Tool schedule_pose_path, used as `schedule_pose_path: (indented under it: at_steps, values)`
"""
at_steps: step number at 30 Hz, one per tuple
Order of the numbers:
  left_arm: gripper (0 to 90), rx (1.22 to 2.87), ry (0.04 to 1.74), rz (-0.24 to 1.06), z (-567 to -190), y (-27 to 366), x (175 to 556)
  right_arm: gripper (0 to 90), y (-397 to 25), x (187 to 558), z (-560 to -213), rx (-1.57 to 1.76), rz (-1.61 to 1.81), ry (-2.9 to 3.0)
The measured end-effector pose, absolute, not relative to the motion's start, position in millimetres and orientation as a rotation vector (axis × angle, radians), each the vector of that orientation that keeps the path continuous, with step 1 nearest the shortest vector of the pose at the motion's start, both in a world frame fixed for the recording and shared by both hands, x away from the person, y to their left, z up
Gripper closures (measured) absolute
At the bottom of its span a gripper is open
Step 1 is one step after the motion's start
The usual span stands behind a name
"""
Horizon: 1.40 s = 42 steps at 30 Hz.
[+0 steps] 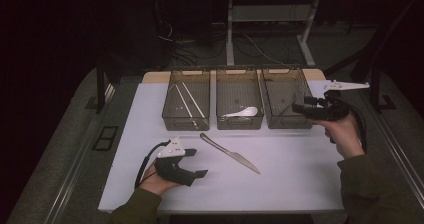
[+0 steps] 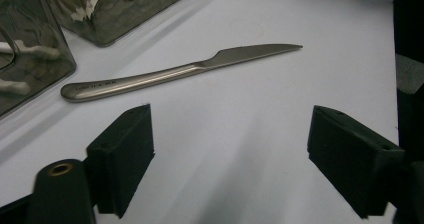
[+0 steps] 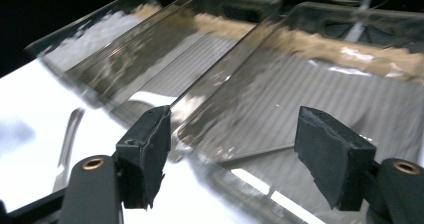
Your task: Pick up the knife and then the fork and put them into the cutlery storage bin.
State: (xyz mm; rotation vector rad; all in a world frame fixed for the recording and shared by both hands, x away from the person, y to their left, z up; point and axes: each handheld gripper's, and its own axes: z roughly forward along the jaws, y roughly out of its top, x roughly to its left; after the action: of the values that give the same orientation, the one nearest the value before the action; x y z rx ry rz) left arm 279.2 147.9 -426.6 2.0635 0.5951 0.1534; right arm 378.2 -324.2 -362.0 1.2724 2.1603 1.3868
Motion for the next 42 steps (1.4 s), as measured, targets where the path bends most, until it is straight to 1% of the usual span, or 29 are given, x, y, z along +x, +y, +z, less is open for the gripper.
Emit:
schedule_pose_path:
  at_steps: [3, 5, 11, 15, 17, 25, 29, 31, 37, 41, 42]
  values:
    - [26.0, 2.059, 0.591, 0.162, -424, 147, 283, 28.9, -317, 362, -369, 1.231, 1.401, 2.203]
    - [33.7, 2.062, 0.586, 0.164, -423, 146, 287, 28.0, -313, 352, -375, 1.214, 1.415, 2.225]
    - [61.4, 2.088, 0.575, 0.176, -419, 137, 304, 24.8, -300, 322, -392, 1.168, 1.404, 2.298]
    - [82.2, 2.136, 0.569, 0.21, -419, 126, 321, 22.0, -292, 303, -404, 1.134, 1.375, 2.337]
    - [88.7, 2.162, 0.564, 0.223, -420, 118, 330, 21.1, -288, 296, -409, 1.125, 1.363, 2.353]
    - [88.8, 2.244, 0.603, 0.233, -435, 95, 367, 20.2, -281, 277, -426, 1.121, 1.339, 2.391]
    - [88.8, 2.288, 0.609, 0.25, -442, 88, 377, 20.0, -279, 273, -430, 1.123, 1.327, 2.393]
    - [88.8, 2.313, 0.633, 0.254, -445, 86, 379, 19.9, -278, 272, -431, 1.115, 1.327, 2.395]
    - [89.0, 2.334, 0.652, 0.192, -443, 92, 375, 19.8, -278, 271, -432, 1.106, 1.329, 2.39]
    - [89.0, 2.358, 0.616, 0.172, -442, 100, 367, 19.7, -279, 271, -432, 1.11, 1.333, 2.383]
    - [89.0, 2.356, 0.63, 0.158, -442, 101, 364, 19.8, -279, 271, -431, 1.112, 1.334, 2.381]
